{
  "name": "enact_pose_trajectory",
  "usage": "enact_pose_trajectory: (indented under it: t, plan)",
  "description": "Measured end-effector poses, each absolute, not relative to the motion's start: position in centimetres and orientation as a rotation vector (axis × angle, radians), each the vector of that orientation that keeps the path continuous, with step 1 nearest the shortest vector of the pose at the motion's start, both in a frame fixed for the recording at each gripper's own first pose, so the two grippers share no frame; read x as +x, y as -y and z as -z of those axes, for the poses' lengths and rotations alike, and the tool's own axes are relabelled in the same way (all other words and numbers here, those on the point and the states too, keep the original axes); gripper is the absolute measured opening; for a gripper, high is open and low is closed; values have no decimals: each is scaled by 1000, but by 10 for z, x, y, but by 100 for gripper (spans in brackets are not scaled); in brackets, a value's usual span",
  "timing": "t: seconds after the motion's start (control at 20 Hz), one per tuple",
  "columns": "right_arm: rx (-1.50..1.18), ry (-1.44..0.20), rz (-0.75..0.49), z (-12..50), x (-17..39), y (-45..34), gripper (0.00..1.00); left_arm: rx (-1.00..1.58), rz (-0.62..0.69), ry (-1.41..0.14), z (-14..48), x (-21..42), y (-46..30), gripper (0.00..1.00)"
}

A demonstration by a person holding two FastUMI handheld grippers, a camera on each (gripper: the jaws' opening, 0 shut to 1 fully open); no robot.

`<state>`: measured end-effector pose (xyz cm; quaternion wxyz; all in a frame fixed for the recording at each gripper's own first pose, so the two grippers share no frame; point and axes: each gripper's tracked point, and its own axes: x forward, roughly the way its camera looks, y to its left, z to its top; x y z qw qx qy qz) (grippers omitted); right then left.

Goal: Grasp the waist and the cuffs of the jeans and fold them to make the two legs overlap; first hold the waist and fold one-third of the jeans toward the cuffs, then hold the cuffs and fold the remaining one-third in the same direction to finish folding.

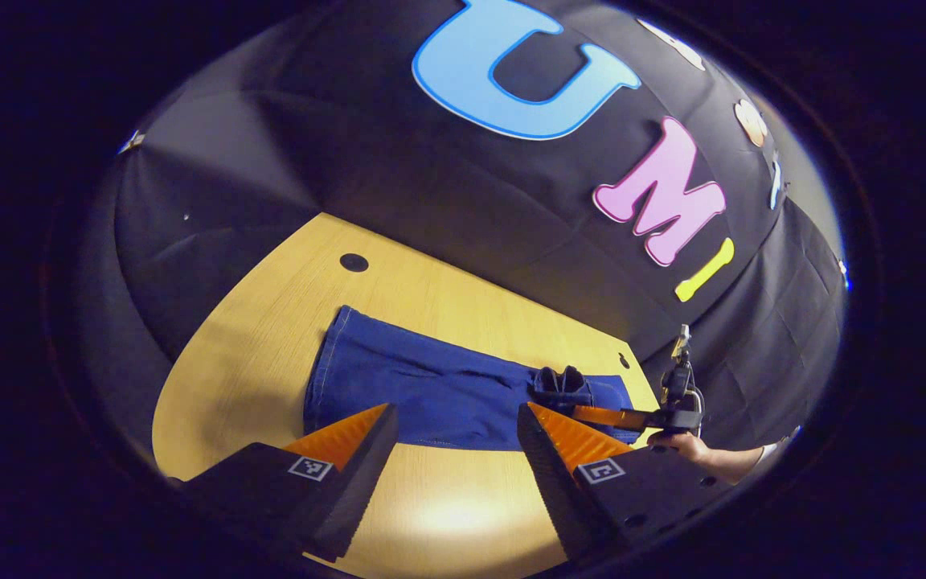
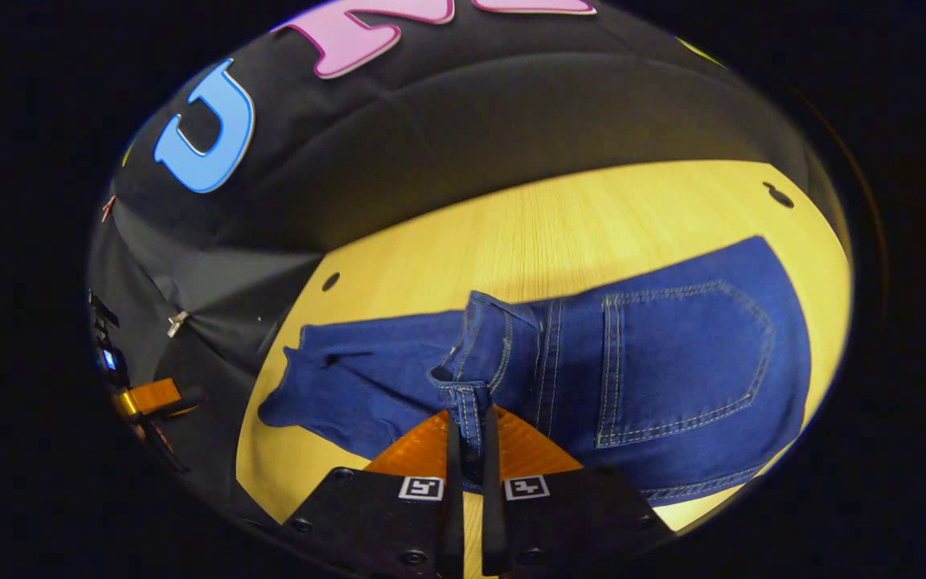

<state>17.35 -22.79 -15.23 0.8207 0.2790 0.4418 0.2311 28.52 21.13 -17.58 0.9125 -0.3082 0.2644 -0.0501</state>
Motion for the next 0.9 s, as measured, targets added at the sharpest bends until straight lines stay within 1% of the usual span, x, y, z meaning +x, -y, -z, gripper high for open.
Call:
enact_pose_trajectory:
  t: [0.05, 0.1, 0.15, 0.2, 0.3, 0.35, 0.4, 0.5, 0.65, 0.8, 0.85, 0.9]
  plan:
    - [621, -947, -511, 147, 173, 228, 13, -638, 83, -570, 185, 290, -215, 95]
    - [641, -954, -519, 149, 174, 226, 12, -642, 70, -596, 195, 296, -219, 95]
    - [659, -947, -531, 144, 175, 229, 16, -664, 70, -616, 202, 302, -218, 95]
    - [691, -939, -559, 140, 174, 221, 33, -689, 65, -637, 209, 307, -221, 95]
    - [733, -916, -611, 109, 168, 223, 67, -706, 11, -684, 231, 317, -238, 94]
    - [723, -881, -633, 95, 167, 231, 99, -702, -13, -693, 238, 324, -247, 95]
    - [697, -845, -652, 85, 165, 241, 88, -689, -30, -693, 241, 331, -257, 95]
    - [628, -798, -673, 64, 156, 270, 88, -647, -38, -713, 249, 346, -271, 94]
    - [597, -756, -645, 48, 145, 317, 88, -597, -111, -847, 287, 361, -284, 95]
    - [569, -783, -546, 62, 136, 367, 88, -539, -102, -934, 310, 374, -284, 95]
    - [574, -778, -520, 61, 133, 380, 88, -501, -90, -995, 321, 371, -281, 95]
    - [585, -769, -498, 58, 132, 391, 88, -414, -117, -1062, 328, 363, -290, 94]
